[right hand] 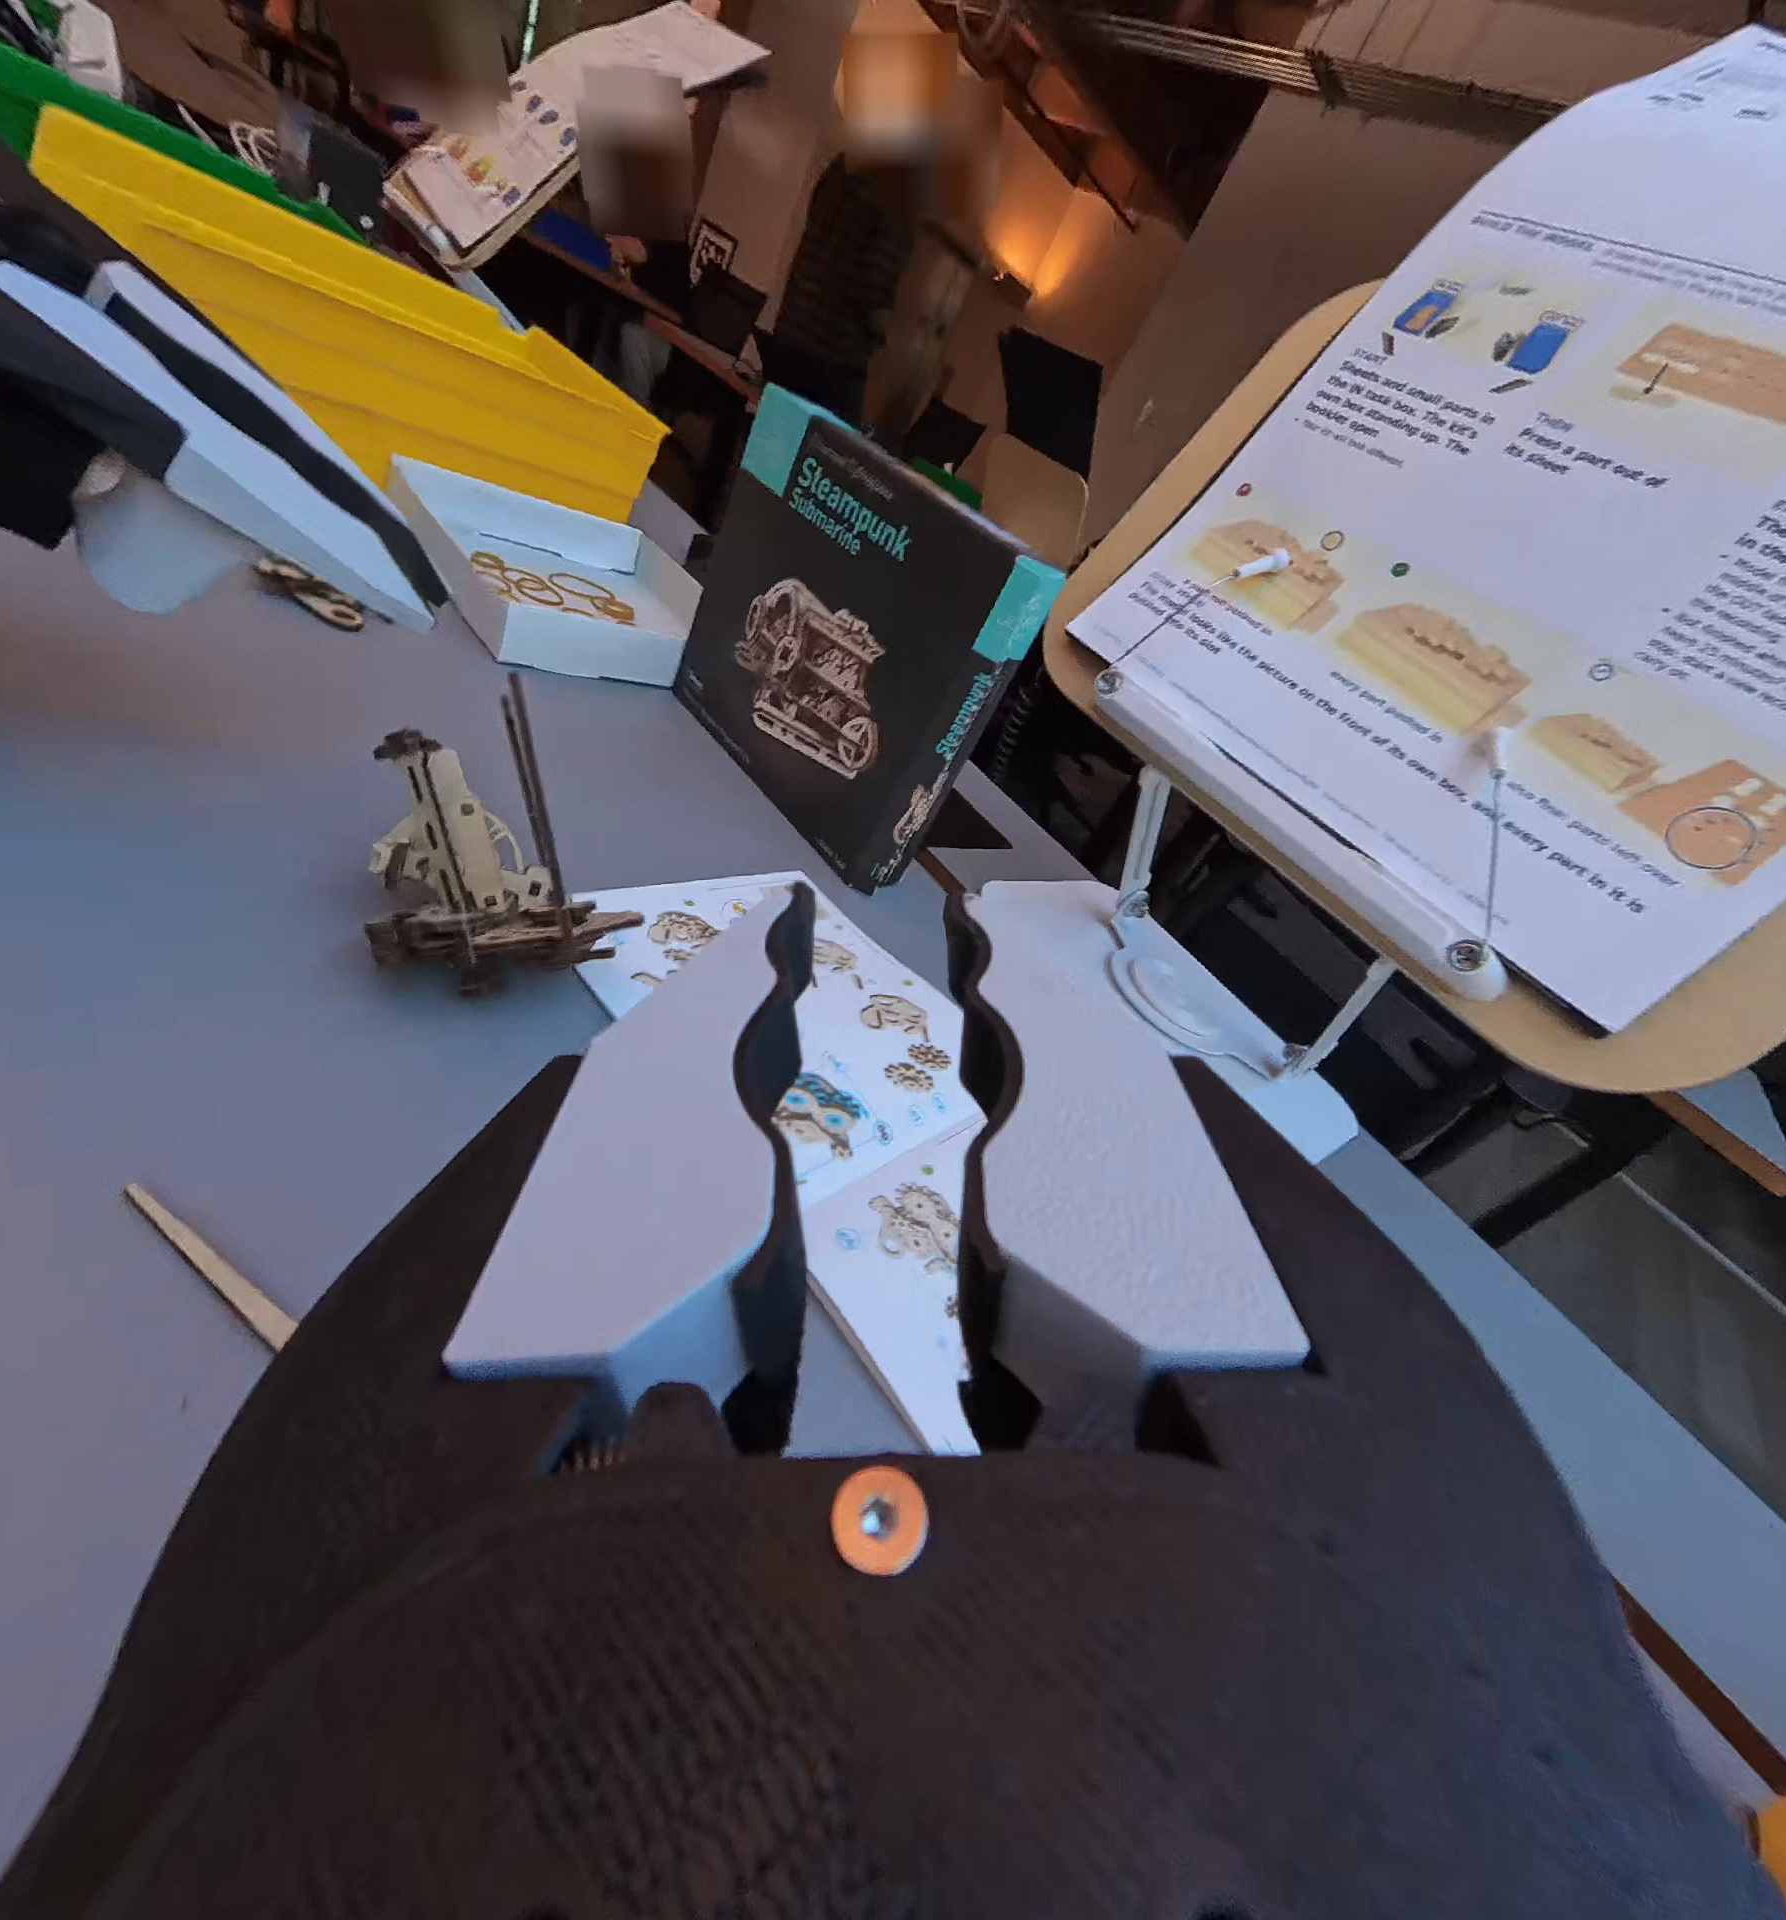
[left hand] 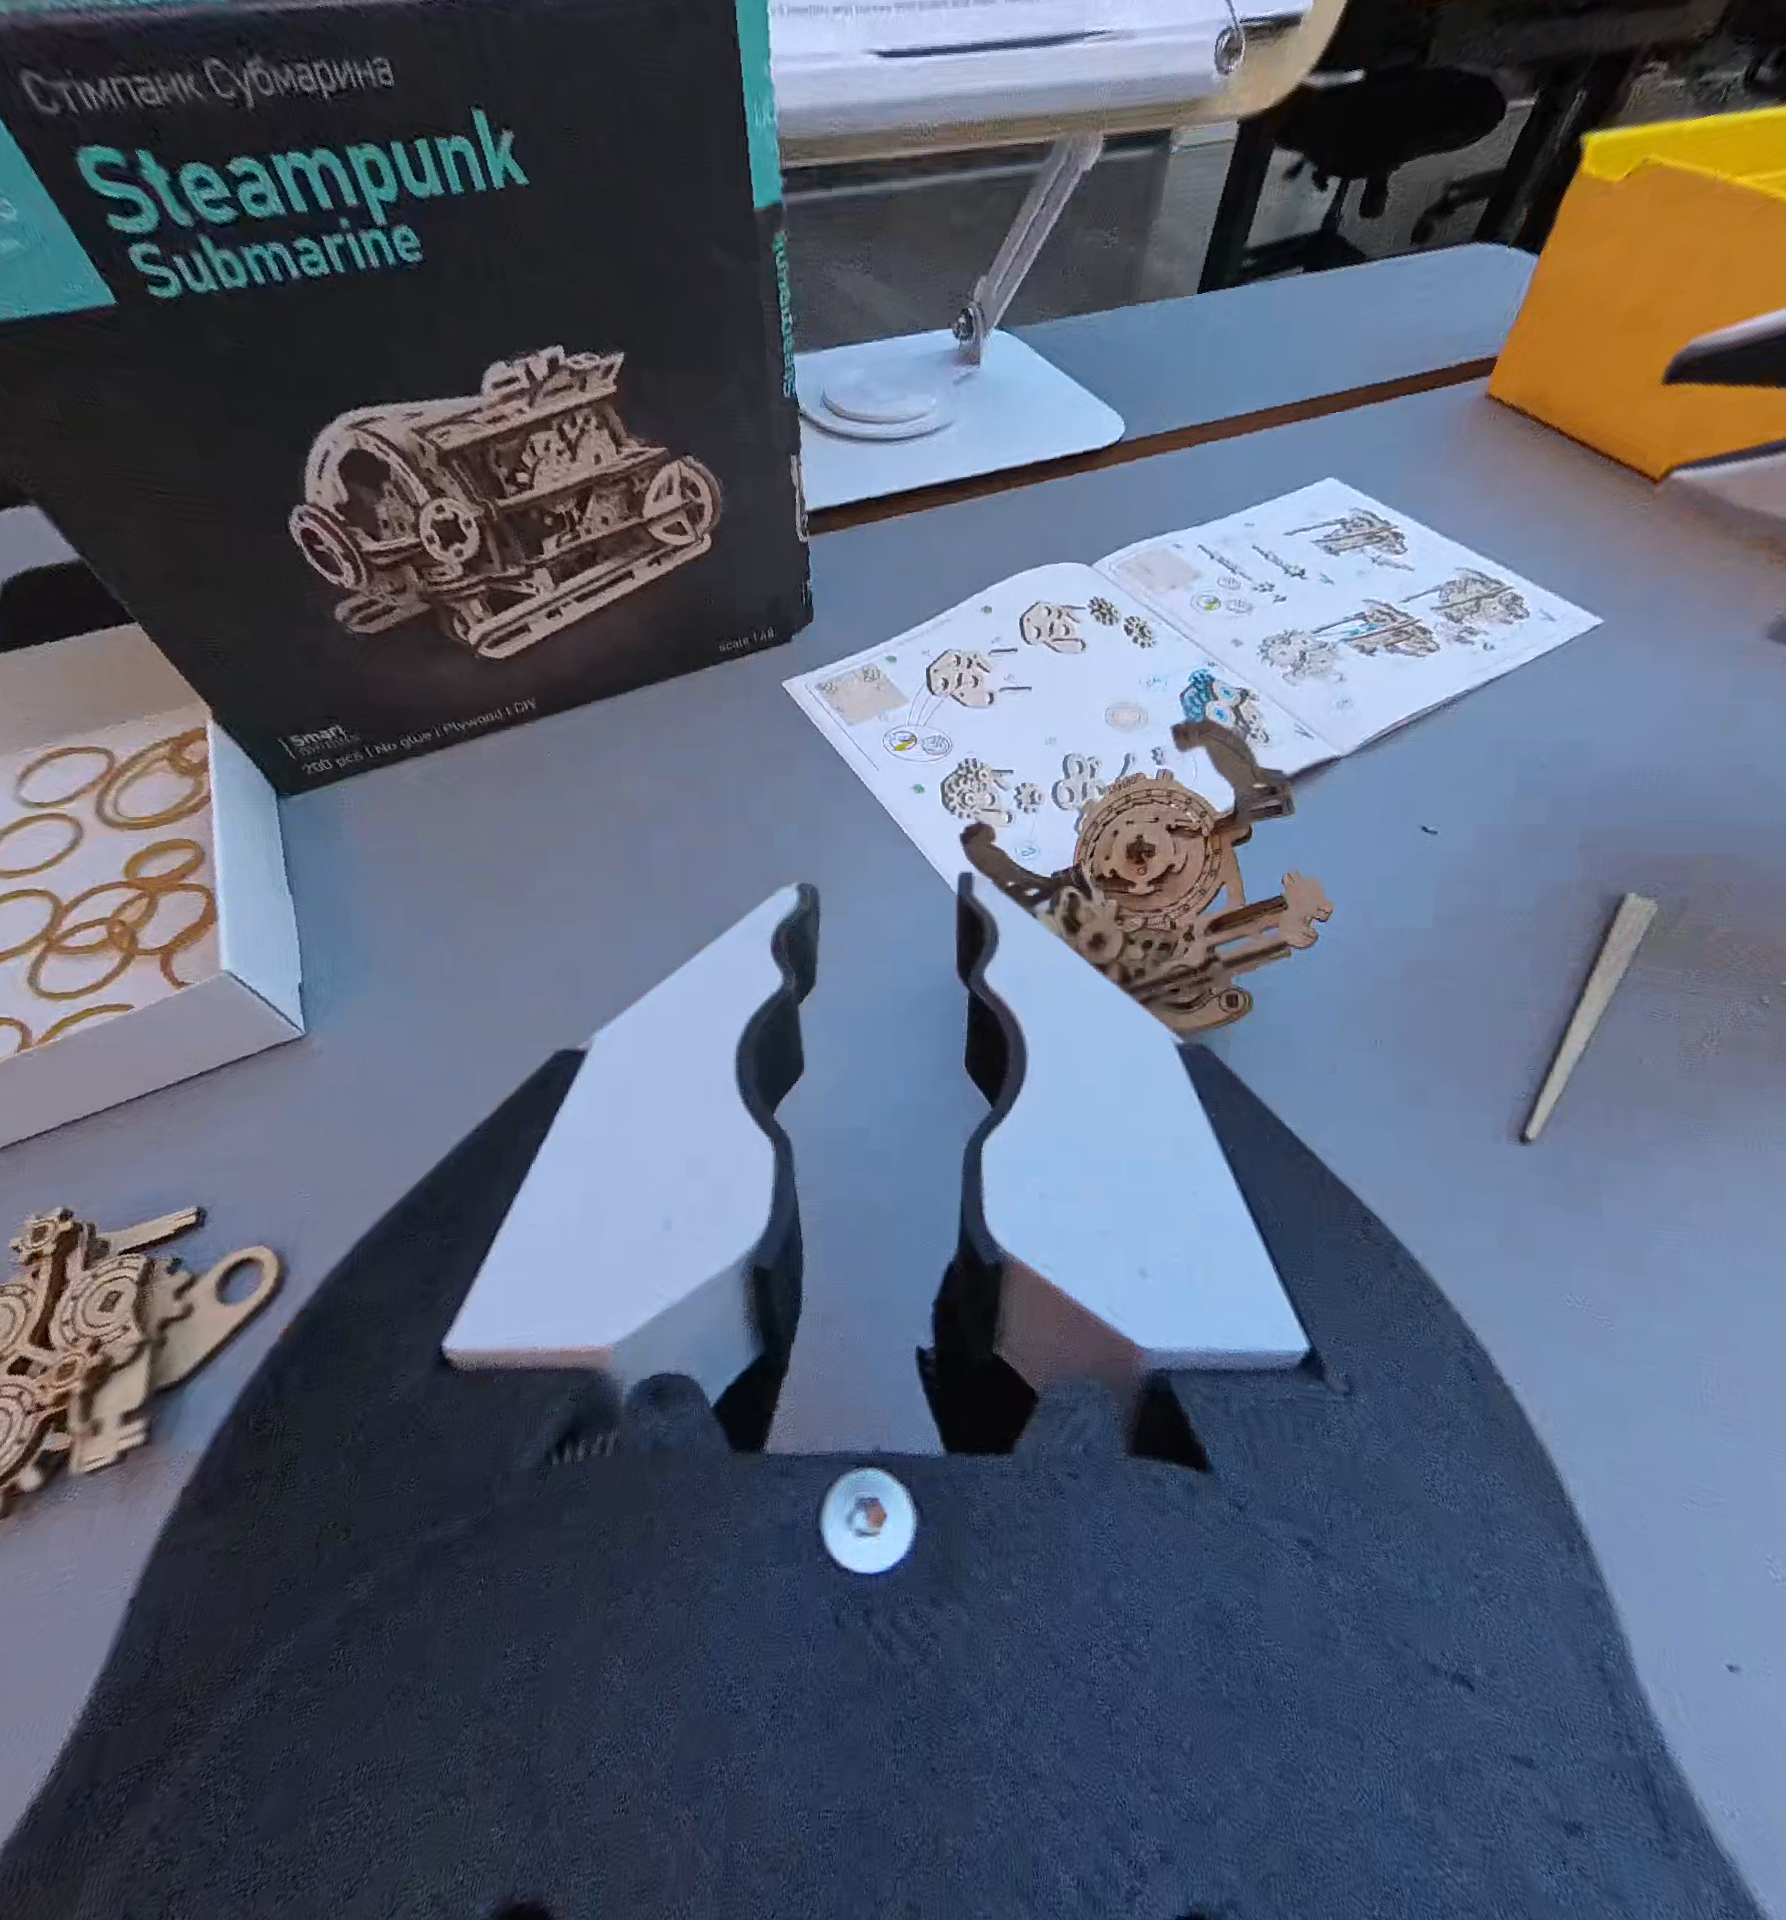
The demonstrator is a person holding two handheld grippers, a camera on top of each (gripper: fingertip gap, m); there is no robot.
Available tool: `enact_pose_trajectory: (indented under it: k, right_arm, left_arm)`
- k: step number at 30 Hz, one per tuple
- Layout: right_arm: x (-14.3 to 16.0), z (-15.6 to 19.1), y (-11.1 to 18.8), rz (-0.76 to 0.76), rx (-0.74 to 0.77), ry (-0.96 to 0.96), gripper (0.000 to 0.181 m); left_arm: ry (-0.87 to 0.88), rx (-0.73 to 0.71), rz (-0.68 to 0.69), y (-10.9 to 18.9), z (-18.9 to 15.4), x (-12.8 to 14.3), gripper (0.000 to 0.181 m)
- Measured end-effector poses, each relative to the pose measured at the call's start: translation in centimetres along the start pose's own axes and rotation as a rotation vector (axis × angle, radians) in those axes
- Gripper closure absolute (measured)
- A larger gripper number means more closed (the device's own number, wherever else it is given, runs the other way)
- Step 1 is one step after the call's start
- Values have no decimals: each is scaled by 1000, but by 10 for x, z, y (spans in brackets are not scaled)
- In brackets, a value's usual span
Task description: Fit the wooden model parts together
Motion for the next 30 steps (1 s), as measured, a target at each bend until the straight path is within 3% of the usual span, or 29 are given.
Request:
enact_pose_trajectory:
  k: [6, 8, 13, 17, 30]
  right_arm:
    - [18, 28, 7, -29, -19, 235, 153]
    - [34, 33, 3, 50, -37, 239, 154]
    - [53, 14, -2, 153, -13, 2, 154]
    - [55, 3, -1, 138, -30, -180, 155]
    - [51, 2, 1, 102, -23, -174, 163]
  left_arm:
    - [-78, -54, 19, -7, 1, 11, 159]
    - [-116, -86, 27, -6, 5, 13, 161]
    - [-109, -103, 34, -9, 9, 19, 163]
    - [-85, -63, 51, -10, 2, 19, 159]
    - [-12, 33, 73, -6, -7, 19, 161]
Point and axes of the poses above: each gripper's, where its closed fingertips meet, y back along the fingers, x out of its underside, z = x × y across the jaws, the point moved 1 cm from there along y, back along the fingers, and after that the axes turned 3 degrees about x, right-handed, at the moved point
